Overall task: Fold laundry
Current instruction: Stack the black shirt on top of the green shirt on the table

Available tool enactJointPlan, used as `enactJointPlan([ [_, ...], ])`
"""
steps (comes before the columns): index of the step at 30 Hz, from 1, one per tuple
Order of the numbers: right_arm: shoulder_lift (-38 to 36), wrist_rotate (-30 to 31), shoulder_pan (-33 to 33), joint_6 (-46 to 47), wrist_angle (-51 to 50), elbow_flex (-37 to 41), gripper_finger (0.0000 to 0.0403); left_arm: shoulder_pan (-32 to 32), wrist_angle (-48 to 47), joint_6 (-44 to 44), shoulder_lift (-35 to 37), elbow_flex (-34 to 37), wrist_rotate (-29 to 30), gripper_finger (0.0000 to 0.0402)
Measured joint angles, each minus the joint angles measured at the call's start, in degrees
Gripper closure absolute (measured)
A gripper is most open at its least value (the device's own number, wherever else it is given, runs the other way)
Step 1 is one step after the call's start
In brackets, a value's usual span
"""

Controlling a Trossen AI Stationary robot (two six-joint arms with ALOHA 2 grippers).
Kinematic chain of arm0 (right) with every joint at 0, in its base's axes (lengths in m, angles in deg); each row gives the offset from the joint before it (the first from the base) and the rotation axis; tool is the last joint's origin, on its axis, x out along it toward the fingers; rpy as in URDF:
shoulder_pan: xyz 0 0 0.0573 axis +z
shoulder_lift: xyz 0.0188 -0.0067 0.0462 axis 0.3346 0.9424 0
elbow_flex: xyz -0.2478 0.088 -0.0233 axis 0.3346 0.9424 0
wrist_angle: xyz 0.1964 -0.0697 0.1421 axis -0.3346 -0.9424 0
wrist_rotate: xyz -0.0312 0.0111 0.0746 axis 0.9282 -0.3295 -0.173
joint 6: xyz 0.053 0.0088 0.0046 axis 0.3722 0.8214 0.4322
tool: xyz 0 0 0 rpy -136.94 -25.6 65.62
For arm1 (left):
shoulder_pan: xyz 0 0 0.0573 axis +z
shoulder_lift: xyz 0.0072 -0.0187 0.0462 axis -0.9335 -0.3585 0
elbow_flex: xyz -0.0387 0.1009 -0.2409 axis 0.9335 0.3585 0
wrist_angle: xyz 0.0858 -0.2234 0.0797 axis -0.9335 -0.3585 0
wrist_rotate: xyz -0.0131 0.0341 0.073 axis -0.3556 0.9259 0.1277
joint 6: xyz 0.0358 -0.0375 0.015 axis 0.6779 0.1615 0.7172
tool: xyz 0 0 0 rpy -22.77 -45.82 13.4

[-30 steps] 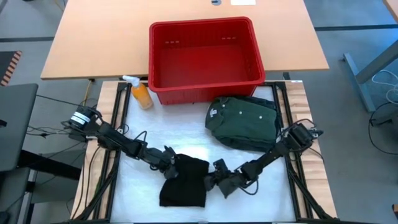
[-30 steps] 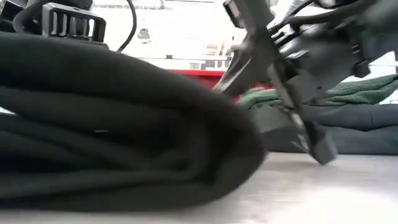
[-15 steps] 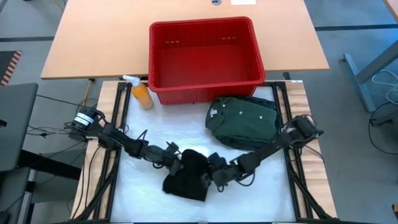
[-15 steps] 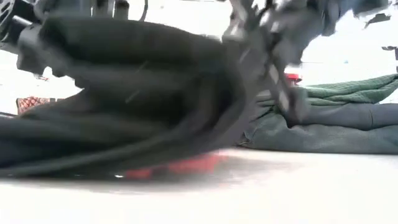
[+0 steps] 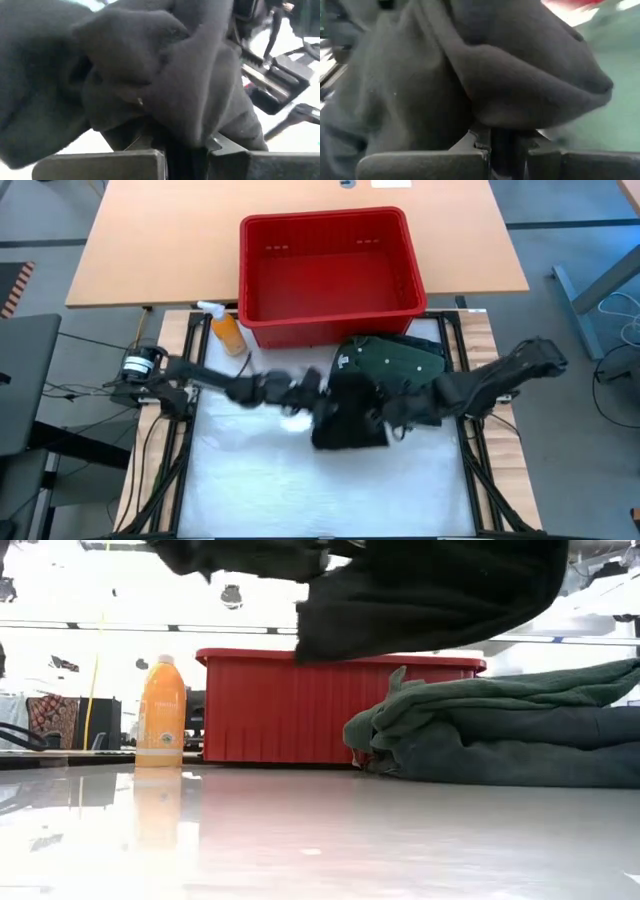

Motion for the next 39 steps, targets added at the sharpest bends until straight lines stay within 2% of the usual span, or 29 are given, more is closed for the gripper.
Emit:
enactJointPlan([
  [4, -7.09, 0.79, -4.42, -1.31, -11.4, -0.09, 0.0356, 7.76, -15.75, 7.57, -2.56, -14.9, -3.94, 0.0384],
  [9, -14.39, 0.78, -11.97, -4.69, -23.21, -0.11, 0.0356, 15.14, -28.05, 11.91, -13.66, -34.59, -11.62, 0.0384],
  [15, -18.42, -0.4, -21.64, -10.08, -36.17, -0.04, 0.0356, 17.4, -34.32, 10.1, -30.29, -53.88, -16.83, 0.0385],
  [19, -18.88, -0.38, -26.38, -15.04, -36.46, 2.87, 0.0356, 18.51, -40.67, 9.99, -35.27, -63.06, -17.02, 0.0385],
  [22, -18.68, -0.51, -28.83, -16.37, -35.92, 6.7, 0.0356, 19.23, -46.92, 10.65, -36.49, -65.98, -15.49, 0.038],
  [25, -18.71, -0.52, -30.44, -16.8, -35.53, 10.19, 0.0342, 19.94, -52.28, 11.74, -36.57, -66.41, -15.12, 0.035],
  [30, -18.68, -0.49, -32.56, -18.87, -35.55, 11.55, 0.0273, 22.03, -61.47, 11.66, -36.54, -66.46, -18.22, 0.0284],
  [33, -19.58, -0.6, -33.4, -19.1, -35.25, 11.45, 0.0227, 23.41, -62.69, 13.4, -36.28, -66.44, -22.6, 0.0254],
  [35, -20.23, -0.79, -33.91, -19.1, -35.3, 10.08, 0.0199, 24.06, -62.08, 15.91, -35.52, -66.42, -25.57, 0.0241],
  [39, -22.04, -1.82, -34.38, -19.1, -35.24, 5.39, 0.0158, 25.09, -61.75, 19.02, -32.46, -66.4, -26.97, 0.0233],
])
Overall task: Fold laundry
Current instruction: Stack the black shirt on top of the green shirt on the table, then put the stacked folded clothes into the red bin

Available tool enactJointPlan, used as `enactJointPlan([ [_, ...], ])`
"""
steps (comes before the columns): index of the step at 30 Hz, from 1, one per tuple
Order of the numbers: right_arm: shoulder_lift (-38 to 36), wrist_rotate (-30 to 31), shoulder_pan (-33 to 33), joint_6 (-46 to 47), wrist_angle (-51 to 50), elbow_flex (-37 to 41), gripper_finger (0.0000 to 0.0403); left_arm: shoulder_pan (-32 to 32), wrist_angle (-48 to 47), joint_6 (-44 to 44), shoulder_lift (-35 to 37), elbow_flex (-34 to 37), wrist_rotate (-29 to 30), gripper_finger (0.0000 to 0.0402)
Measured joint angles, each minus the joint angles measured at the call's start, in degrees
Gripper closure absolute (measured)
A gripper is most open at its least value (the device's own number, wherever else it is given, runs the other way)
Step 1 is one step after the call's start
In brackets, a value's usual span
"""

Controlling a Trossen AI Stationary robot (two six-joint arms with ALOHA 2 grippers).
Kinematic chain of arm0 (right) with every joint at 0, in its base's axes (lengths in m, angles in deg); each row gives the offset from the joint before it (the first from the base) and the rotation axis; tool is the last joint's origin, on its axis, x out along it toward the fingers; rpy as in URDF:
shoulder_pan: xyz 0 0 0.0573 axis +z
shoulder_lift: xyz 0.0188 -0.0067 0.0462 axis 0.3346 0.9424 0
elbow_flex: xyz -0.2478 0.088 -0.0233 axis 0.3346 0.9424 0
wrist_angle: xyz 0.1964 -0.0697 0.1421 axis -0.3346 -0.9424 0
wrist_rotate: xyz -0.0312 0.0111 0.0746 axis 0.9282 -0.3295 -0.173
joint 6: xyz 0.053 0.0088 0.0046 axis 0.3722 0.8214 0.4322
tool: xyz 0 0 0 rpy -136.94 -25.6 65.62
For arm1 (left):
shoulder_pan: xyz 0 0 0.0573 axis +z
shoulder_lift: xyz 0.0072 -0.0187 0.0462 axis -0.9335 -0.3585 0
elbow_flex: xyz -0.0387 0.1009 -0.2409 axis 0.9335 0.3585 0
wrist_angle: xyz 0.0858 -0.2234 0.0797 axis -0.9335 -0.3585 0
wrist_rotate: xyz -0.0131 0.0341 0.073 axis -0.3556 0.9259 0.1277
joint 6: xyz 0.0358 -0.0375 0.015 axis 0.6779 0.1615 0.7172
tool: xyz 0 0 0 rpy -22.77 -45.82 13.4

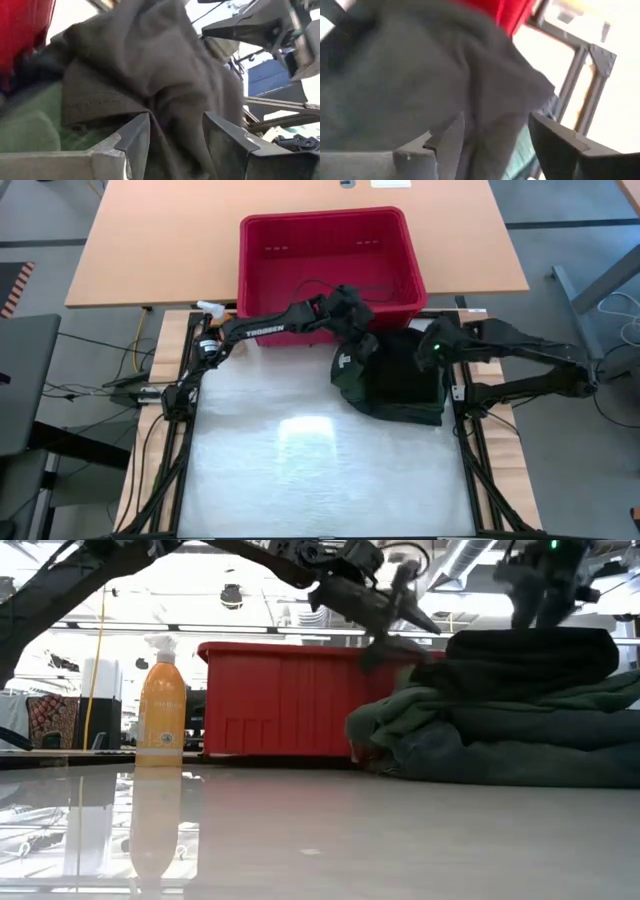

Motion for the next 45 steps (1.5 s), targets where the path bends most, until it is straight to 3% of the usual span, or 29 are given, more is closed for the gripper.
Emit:
enactJointPlan([
  [4, -1.28, -1.75, 0.14, 0.04, 0.69, -5.4, 0.0147, 1.34, -0.77, 4.08, 3.42, 0.11, -1.93, 0.0232],
  [8, -1.78, -2.22, 4.14, -0.14, 8.7, -4.33, 0.0151, 1.94, -1.03, 9.38, 8.12, -0.15, -4.38, 0.0231],
  [14, -0.85, 7.92, 10.98, 2.98, 21.38, 6.96, 0.0159, -0.6, -5.61, 18.02, 10.08, 0.07, -5.39, 0.0231],
  [18, -1.09, 14.12, 12.82, 2.14, 38.93, 18.85, 0.0159, -0.98, -7.5, 19.76, 10.96, 0.04, -6.18, 0.0231],
  [21, 0.36, 14.43, 14.53, -1.29, 55.16, 26.4, 0.0159, -0.94, -9.26, 22.17, 10.98, 0.55, -5.02, 0.023],
  [25, 2.96, 13.43, 16.82, -1.66, 64.98, 30.42, 0.0159, -0.67, -10.38, 22.51, 10.78, 1.49, -3.68, 0.023],
  [29, 3.53, 12.57, 18.53, -1.96, 61.71, 28.8, 0.0159, 0.13, -10.0, 22.53, 10.8, 1.46, -3.62, 0.023],
  [34, -1.15, 13.21, 17.95, -5.03, 54.57, 21.83, 0.0159, 1.03, -10.01, 22.25, 10.8, 1.46, -3.57, 0.023],
  [40, -2.71, 13.45, 13.32, -5.54, 47.75, 18.63, 0.0159, 0.73, -10.02, 21.97, 10.78, 1.46, -3.54, 0.023],
  [45, 1.92, 12.12, 7.27, -1.13, 42.93, 20.33, 0.0159, -0.28, -12.01, 21.99, 10.83, 1.46, -3.6, 0.023],
])
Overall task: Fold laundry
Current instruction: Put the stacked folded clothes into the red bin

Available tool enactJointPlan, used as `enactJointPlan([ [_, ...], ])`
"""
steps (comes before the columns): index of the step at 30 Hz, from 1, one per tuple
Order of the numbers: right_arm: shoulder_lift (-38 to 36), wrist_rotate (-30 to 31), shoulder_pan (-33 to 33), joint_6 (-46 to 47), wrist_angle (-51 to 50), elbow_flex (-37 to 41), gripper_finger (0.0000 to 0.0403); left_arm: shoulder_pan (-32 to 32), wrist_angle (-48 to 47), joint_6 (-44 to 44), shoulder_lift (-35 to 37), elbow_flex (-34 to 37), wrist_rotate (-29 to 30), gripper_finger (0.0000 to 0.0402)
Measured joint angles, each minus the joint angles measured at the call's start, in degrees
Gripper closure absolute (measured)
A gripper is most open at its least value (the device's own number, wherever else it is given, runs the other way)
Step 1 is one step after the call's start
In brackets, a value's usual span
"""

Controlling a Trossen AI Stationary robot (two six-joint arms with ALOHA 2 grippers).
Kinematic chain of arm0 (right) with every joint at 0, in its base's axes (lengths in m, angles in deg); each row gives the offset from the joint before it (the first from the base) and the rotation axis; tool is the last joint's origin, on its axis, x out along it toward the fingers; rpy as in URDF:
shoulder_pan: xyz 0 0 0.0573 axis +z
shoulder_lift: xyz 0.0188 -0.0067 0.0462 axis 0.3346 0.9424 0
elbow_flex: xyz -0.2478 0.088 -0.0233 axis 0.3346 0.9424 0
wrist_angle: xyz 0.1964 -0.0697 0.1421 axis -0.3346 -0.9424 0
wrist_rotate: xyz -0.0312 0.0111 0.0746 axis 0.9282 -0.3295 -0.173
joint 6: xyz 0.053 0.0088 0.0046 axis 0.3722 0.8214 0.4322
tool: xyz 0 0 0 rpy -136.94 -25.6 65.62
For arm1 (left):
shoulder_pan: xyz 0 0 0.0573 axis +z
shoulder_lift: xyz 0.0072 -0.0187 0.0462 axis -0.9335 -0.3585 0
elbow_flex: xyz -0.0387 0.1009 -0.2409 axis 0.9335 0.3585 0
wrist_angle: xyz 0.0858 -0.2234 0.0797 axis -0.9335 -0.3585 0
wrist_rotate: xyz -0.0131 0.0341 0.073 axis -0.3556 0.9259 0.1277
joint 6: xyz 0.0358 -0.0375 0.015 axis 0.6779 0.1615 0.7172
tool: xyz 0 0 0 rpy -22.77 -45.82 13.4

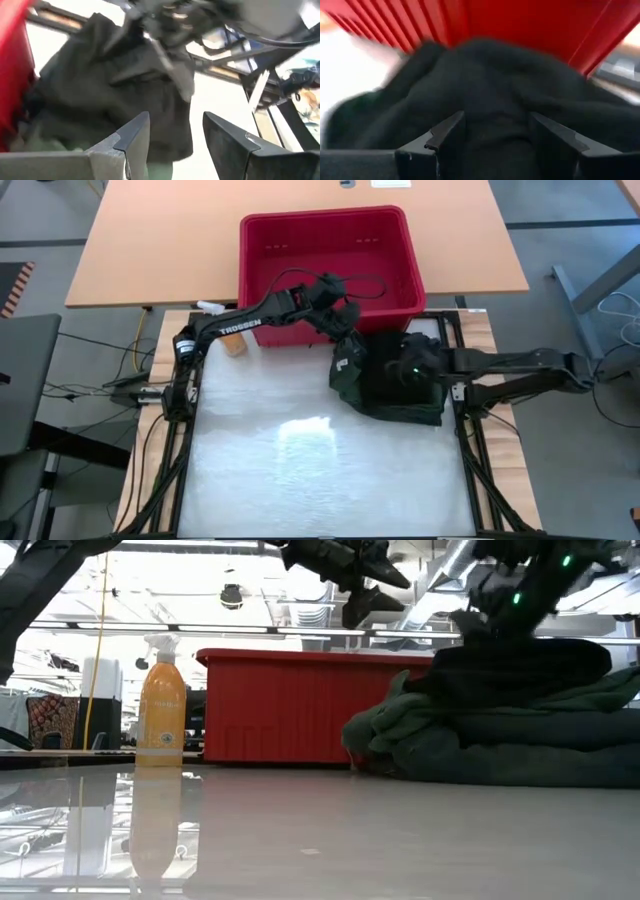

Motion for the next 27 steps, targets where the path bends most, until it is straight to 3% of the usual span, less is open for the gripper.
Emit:
enactJointPlan([
  [4, 4.77, -8.26, -3.7, 3.95, 1.49, 3.61, 0.0159, -1.05, -8.79, 4.01, 1.22, 0.02, -0.07, 0.023],
  [7, 8.43, -9.15, -2.17, 10.41, 2.79, 6.4, 0.0159, -2.56, -15.89, 8.19, 2.46, 0.04, 1.66, 0.023],
  [17, 20.54, -6.28, 14.77, 33.3, 19.82, 9.05, 0.017, -9.38, -30.43, 13.0, 7.61, 0.09, 7.62, 0.023],
  [21, 26.43, -6.88, 18.21, 30.54, 32.38, 7.68, 0.0189, -11.43, -33.36, 12.68, 11.32, 0.11, 13.27, 0.023],
  [24, 30.49, -10.33, 19.36, 22.17, 41.56, 4.78, 0.02, -12.23, -33.93, 11.19, 14.37, 0.12, 16.31, 0.023],
  [27, 33.53, -14.07, 18.96, 14.36, 43.48, 0.79, 0.0206, -13.17, -33.77, 9.46, 18.73, 3.68, 19.67, 0.023],
])
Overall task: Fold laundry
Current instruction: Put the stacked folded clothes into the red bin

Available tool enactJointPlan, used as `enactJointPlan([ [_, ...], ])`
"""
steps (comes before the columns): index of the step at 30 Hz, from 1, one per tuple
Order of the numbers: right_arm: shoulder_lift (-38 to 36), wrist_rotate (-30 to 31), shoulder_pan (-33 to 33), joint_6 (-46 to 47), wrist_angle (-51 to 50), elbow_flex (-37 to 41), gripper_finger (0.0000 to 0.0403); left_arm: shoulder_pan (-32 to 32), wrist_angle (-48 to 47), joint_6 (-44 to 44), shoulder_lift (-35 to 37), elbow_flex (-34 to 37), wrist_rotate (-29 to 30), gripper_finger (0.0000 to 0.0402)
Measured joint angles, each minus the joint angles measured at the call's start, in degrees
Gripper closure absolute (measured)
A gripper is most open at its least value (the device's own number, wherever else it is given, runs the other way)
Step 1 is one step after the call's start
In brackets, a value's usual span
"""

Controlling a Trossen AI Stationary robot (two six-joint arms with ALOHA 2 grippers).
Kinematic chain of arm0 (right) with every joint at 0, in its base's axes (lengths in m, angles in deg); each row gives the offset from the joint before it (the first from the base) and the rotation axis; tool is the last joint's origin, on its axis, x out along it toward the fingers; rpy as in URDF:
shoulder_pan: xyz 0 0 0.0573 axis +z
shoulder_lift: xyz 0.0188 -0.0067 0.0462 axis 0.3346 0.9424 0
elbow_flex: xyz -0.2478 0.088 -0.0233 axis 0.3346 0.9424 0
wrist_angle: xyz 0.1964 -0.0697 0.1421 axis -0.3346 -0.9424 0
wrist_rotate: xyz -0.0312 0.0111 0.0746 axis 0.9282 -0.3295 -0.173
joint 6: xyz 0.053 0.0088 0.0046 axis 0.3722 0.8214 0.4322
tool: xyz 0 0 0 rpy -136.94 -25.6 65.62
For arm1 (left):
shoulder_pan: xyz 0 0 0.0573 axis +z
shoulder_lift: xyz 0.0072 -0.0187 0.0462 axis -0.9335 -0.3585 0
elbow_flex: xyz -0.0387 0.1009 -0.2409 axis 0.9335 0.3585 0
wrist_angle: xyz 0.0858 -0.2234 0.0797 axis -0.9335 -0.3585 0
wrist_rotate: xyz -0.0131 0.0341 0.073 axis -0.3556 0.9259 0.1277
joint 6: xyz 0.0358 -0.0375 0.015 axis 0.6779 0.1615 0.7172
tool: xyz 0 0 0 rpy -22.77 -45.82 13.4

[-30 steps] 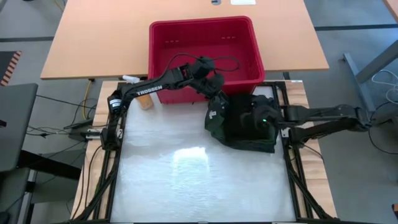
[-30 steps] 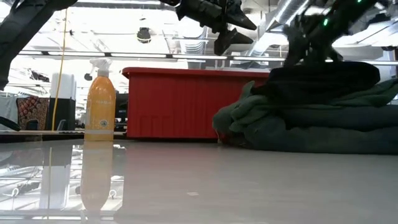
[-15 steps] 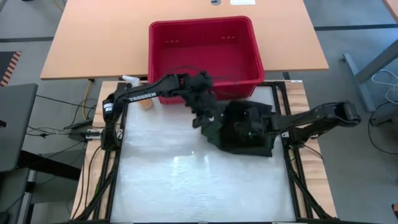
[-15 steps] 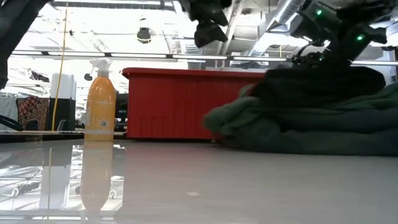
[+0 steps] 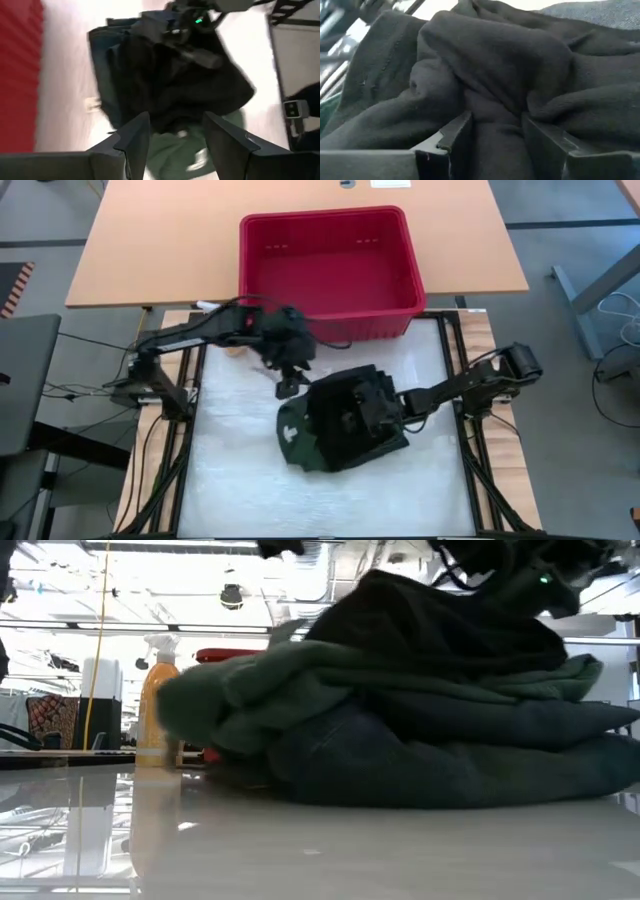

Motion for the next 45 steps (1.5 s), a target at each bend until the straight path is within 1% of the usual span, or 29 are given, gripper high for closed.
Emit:
enactJointPlan([
  [2, 1.01, -1.78, -0.75, -2.85, -0.67, -1.73, 0.0205, -0.42, 1.37, -2.53, 3.97, 5.06, 2.62, 0.023],
  [4, 0.67, -2.71, -1.26, -5.87, -1.33, -3.0, 0.0201, -0.61, 4.88, -6.17, 8.98, 11.82, 4.77, 0.023],
  [7, -1.84, -2.38, -1.65, -8.49, -4.26, -4.63, 0.019, -1.43, 13.66, -13.87, 17.09, 23.58, 5.96, 0.023],
  [9, -4.97, -1.76, -2.06, -9.74, -5.52, -5.61, 0.018, -2.66, 20.52, -19.79, 21.98, 30.99, 6.45, 0.023],
  [11, -8.93, -1.8, -2.39, -11.09, -5.47, -6.45, 0.017, -4.37, 27.12, -25.36, 26.2, 37.67, 8.64, 0.023],
  [15, -17.24, -3.56, -3.1, -12.35, -6.49, -6.83, 0.0153, -9.62, 38.19, -35.34, 32.51, 48.81, 16.43, 0.023],
  [17, -21.25, -3.91, -3.28, -12.57, -9.26, -6.84, 0.0148, -12.69, 42.86, -40.29, 34.34, 53.67, 20.89, 0.023],
  [19, -25.12, -3.96, -3.28, -11.23, -13.97, -6.89, 0.0145, -16.29, 47.79, -45.78, 35.55, 58.42, 26.63, 0.023],
  [20, -26.77, -3.91, -3.28, -8.95, -17.48, -6.92, 0.0145, -18.13, 50.1, -48.94, 35.84, 60.57, 29.42, 0.0228],
  [21, -28.26, -3.87, -3.28, -5.81, -21.48, -6.93, 0.0143, -19.76, 52.33, -51.57, 36.06, 62.54, 30.77, 0.0225],
  [23, -30.25, -3.81, -3.26, 0.75, -30.03, -6.92, 0.0142, -21.93, 55.86, -55.9, 36.07, 66.14, 31.23, 0.0211],
  [26, -31.65, -3.75, -3.26, 8.28, -41.47, -6.86, 0.0142, -23.68, 58.24, -61.21, 35.95, 69.99, 31.48, 0.0179],
  [28, -31.69, -3.77, -3.63, 10.62, -46.21, -6.86, 0.0142, -24.18, 57.64, -63.77, 35.95, 71.88, 32.68, 0.0151],
  [30, -31.24, -4.11, -3.71, 10.82, -48.45, -6.86, 0.0142, -24.68, 56.77, -66.88, 35.95, 73.64, 33.47, 0.0123],
  [32, -31.18, -4.49, -3.71, 10.84, -49.32, -6.75, 0.0142, -25.17, 56.3, -70.93, 35.95, 75.17, 33.84, 0.0098],
  [34, -31.36, -6.28, -3.71, 10.88, -47.91, -5.98, 0.0142, -26.25, 56.39, -74.28, 35.95, 76.52, 33.96, 0.0077],
  [36, -32.09, -8.12, -3.68, 11.42, -46.43, -3.63, 0.0142, -27.43, 57.09, -77.06, 35.95, 77.9, 34.03, 0.0062],
  [38, -33.19, -8.78, -3.5, 13.47, -45.3, -0.01, 0.0142, -29.06, 60.03, -78.71, 35.95, 80.0, 34.51, 0.0052],
  [41, -35.95, -8.87, -3.42, 17.99, -40.03, 6.76, 0.0142, -32.38, 65.47, -82.07, 35.95, 84.07, 39.27, 0.0045],
  [43, -38.03, -8.9, -2.49, 21.21, -35.23, 11.36, 0.0142, -34.48, 68.06, -86.22, 35.97, 87.39, 42.83, 0.0044],
  [45, -39.8, -8.56, -1.13, 23.94, -31.0, 15.08, 0.0142, -36.44, 70.46, -90.08, 35.94, 90.93, 44.93, 0.0044],
])
